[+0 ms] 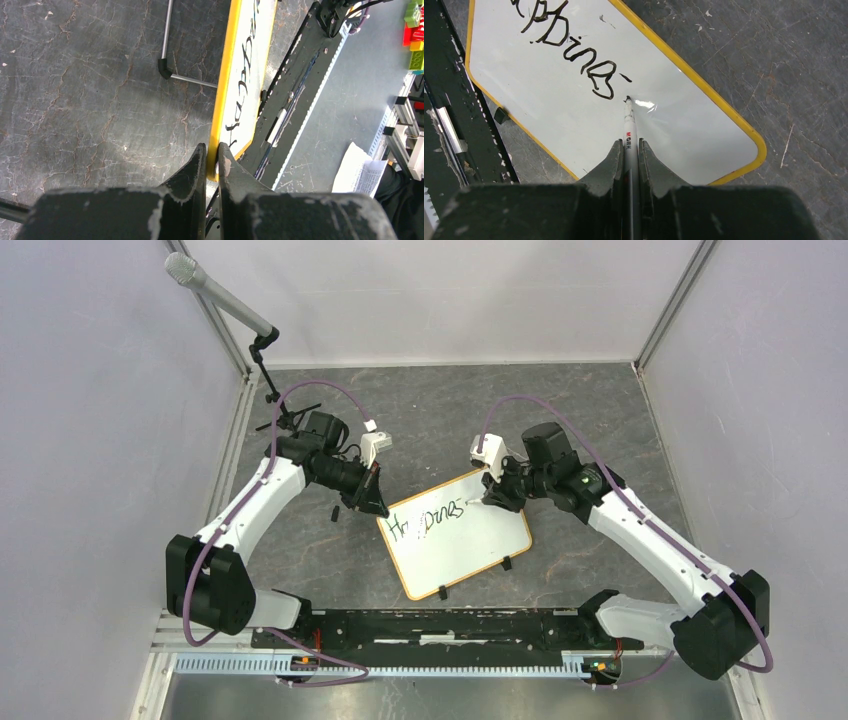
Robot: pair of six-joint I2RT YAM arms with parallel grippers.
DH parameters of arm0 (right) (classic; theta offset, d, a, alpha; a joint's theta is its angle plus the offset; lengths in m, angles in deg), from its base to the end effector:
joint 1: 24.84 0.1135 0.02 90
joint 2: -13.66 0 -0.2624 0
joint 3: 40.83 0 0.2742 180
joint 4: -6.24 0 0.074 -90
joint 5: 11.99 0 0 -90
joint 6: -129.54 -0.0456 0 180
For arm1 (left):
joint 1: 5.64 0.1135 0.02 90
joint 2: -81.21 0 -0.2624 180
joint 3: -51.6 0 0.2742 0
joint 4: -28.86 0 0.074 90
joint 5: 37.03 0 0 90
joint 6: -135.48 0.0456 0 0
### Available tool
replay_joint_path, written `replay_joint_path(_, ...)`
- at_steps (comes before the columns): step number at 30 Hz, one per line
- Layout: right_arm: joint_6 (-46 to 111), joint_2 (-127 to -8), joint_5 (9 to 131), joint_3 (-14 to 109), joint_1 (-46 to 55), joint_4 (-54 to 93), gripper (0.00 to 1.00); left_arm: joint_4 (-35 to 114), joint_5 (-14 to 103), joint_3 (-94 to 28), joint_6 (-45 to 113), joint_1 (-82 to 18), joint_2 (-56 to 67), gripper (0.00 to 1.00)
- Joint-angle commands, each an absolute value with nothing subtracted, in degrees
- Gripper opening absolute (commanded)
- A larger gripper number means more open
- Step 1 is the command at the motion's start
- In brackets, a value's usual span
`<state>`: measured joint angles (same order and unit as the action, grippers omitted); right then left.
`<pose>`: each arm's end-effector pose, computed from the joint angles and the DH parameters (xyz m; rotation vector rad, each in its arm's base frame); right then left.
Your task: Write a sentence on the whiteboard
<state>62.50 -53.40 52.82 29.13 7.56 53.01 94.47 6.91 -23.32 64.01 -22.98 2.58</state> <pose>0.2215 0.1636 0.2891 -1.2676 1.9433 0.5953 0.2567 -0.1146 0.2542 0.9824 2.3870 -1.0891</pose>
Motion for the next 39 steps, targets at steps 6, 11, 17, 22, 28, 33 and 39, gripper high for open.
replay_joint_path(6,61.77,-54.99,52.49,31.84,7.5,50.3,0.0,96.12,9.29,-22.17,64.27,-25.19,1.0,0.02)
replay_joint_path(11,62.37,-54.63,52.11,31.37,7.5,51.09,0.0,96.08,9.3,-22.03,64.29,-25.14,1.04,0.02)
replay_joint_path(17,63.37,-53.55,51.76,29.65,7.6,52.18,0.0,96.08,9.29,-22.43,64.2,-25.17,0.71,0.02)
replay_joint_path(22,63.88,-53.31,51.65,28.74,7.77,52.67,0.0,96.08,9.46,-22.39,64.19,-25.22,0.79,0.02)
replay_joint_path(28,64.75,-53.36,51.37,28.15,7.87,53.5,0.0,96.1,9.68,-22.21,64.1,-25.27,1.12,0.02)
replay_joint_path(33,65.53,-52.84,53.23,28.74,7.86,54.15,0.0,96.08,9.64,-22.21,64.03,-25.29,1.01,0.02)
replay_joint_path(39,66.15,-52.29,55.17,28.68,7.68,55.16,0.0,96.08,9.66,-22.28,63.98,-25.33,0.81,0.02)
